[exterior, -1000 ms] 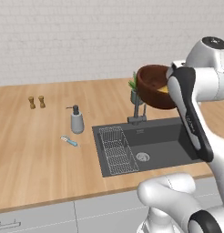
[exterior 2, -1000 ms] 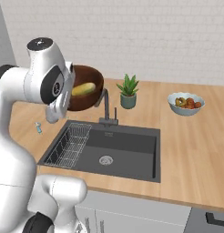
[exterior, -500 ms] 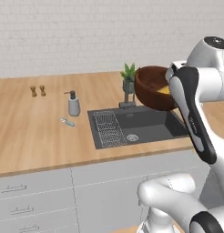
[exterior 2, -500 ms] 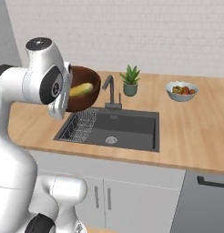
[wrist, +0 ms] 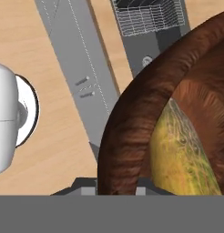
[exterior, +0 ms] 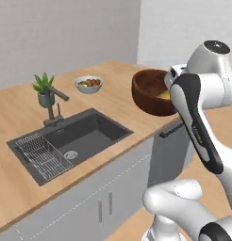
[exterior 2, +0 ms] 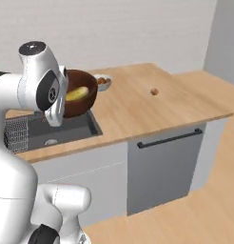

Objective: Pick the cucumber from the sink and place it in the bowl. Then pick the bowl and place it in the microwave. Then close the microwave door and press the start button.

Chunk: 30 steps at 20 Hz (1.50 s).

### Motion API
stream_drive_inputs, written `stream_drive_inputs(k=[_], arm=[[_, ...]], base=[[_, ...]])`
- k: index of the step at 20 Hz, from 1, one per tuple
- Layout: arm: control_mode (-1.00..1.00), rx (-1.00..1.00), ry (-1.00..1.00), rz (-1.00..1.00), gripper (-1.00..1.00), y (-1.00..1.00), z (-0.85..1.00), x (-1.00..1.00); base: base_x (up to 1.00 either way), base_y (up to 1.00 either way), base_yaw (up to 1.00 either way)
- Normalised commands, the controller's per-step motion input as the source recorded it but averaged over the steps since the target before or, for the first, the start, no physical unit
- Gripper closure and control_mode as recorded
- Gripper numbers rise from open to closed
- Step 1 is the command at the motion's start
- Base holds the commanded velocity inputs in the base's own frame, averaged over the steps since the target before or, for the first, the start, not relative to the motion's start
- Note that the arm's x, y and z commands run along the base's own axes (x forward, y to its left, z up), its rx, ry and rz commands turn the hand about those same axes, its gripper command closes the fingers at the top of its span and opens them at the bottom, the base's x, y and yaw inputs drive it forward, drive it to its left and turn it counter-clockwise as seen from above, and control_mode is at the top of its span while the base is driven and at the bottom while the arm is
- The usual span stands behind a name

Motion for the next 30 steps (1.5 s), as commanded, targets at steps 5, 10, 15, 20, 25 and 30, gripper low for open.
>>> stream_drive_inputs(k=[5, 10, 15, 20, 25, 30], arm=[[1.0, 0.0, 0.0, 0.0, 1.0, 0.0, 0.0, 0.0], [1.0, 0.0, 0.0, 0.0, 1.0, 0.0, 0.0, 0.0], [1.0, 0.0, 0.0, 0.0, 1.0, 0.0, 0.0, 0.0], [1.0, 0.0, 0.0, 0.0, 1.0, 0.0, 0.0, 0.0], [1.0, 0.0, 0.0, 0.0, 1.0, 0.0, 0.0, 0.0], [1.0, 0.0, 0.0, 0.0, 1.0, 0.0, 0.0, 0.0]], base=[[0.0, -0.01, -0.94], [0.0, -0.01, -0.94], [0.05, 0.0, -0.93], [0.85, 0.01, -0.58], [1.0, 0.0, -0.35], [1.0, 0.02, -0.27]])
